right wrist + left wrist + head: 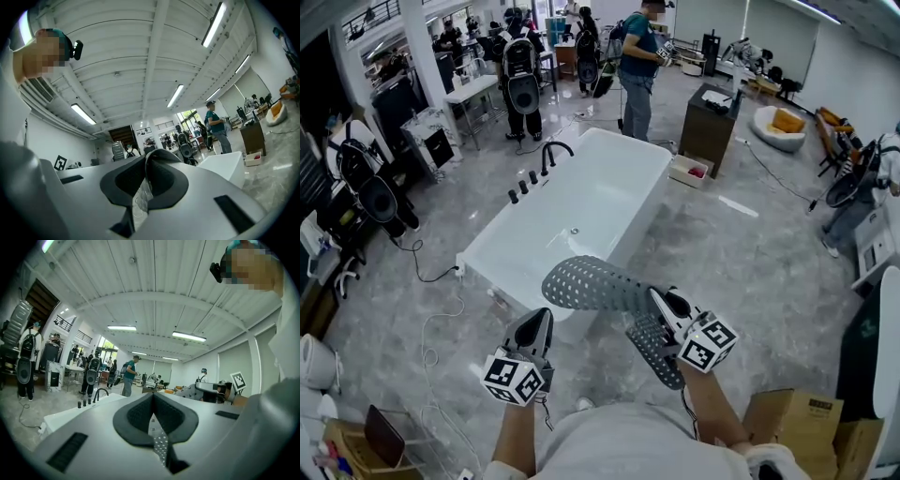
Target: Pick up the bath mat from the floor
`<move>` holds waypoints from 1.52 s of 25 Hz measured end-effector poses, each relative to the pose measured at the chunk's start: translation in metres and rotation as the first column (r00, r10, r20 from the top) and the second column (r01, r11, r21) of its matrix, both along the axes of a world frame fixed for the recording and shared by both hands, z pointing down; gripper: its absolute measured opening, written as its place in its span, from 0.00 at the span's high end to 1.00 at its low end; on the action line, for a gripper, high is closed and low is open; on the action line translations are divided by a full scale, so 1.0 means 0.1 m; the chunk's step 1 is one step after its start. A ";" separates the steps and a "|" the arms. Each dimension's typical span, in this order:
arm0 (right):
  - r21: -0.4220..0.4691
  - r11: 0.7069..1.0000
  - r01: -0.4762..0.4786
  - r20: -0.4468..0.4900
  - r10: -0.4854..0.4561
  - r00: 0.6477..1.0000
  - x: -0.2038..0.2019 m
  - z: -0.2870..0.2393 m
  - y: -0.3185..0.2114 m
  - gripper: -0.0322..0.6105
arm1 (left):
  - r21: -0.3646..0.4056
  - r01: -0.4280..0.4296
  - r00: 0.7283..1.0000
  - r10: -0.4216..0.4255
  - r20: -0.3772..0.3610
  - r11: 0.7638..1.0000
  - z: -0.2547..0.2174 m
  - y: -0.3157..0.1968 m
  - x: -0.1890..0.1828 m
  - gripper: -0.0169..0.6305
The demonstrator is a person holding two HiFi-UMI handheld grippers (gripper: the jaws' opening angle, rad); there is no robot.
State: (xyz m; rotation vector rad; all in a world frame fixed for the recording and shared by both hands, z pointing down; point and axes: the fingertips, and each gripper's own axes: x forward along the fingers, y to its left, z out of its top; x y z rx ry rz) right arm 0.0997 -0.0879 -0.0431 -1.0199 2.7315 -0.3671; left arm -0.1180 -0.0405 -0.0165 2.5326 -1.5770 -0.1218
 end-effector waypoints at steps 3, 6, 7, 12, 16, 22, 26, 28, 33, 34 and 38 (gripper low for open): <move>0.010 1.000 0.006 -0.005 -0.005 1.000 0.01 -0.01 0.01 0.89 | 0.021 -0.009 1.000 0.009 0.010 1.000 -0.08 0.03 -0.03 0.95; 0.021 1.000 0.014 -0.013 -0.013 1.000 0.01 -0.03 0.03 0.89 | 0.028 -0.020 1.000 0.019 0.024 0.999 -0.11 0.03 -0.05 0.95; 0.025 1.000 0.015 -0.016 -0.015 1.000 0.01 -0.03 0.03 0.89 | 0.030 -0.022 0.999 0.021 0.025 0.999 -0.12 0.03 -0.05 0.95; 0.028 1.000 0.004 -0.019 -0.004 1.000 0.03 -0.01 0.02 0.89 | 0.028 -0.025 0.999 0.024 0.028 0.999 -0.11 -0.02 -0.03 0.95; 0.018 1.000 -0.006 -0.027 0.006 1.000 0.03 0.03 0.05 0.89 | 0.008 -0.030 0.999 0.029 0.025 1.000 -0.06 -0.04 0.00 0.95; 0.058 0.998 -0.002 -0.098 0.007 0.995 0.03 0.09 0.13 0.89 | -0.011 -0.029 0.999 0.030 0.020 1.000 0.01 -0.07 0.04 0.95; 0.019 1.000 -0.020 -0.068 0.022 0.997 0.13 0.18 0.11 0.89 | -0.020 -0.028 0.999 0.028 0.016 0.999 0.08 -0.09 0.07 0.95; 0.007 1.000 -0.026 -0.062 0.027 0.998 0.15 0.22 0.12 0.89 | -0.021 -0.031 0.999 0.032 0.017 0.999 0.11 -0.09 0.08 0.95; 0.002 0.999 -0.033 -0.075 0.033 0.997 0.12 0.24 0.15 0.89 | -0.033 -0.036 0.999 0.036 0.013 0.999 0.13 -0.10 0.07 0.95; 0.001 0.999 -0.035 -0.076 0.035 0.996 0.12 0.23 0.15 0.89 | -0.036 -0.038 0.999 0.038 0.014 0.999 0.14 -0.10 0.07 0.95; -0.004 0.999 -0.048 -0.072 0.047 0.996 0.13 0.25 0.14 0.89 | -0.036 -0.041 0.999 0.042 0.012 0.998 0.17 -0.10 0.06 0.95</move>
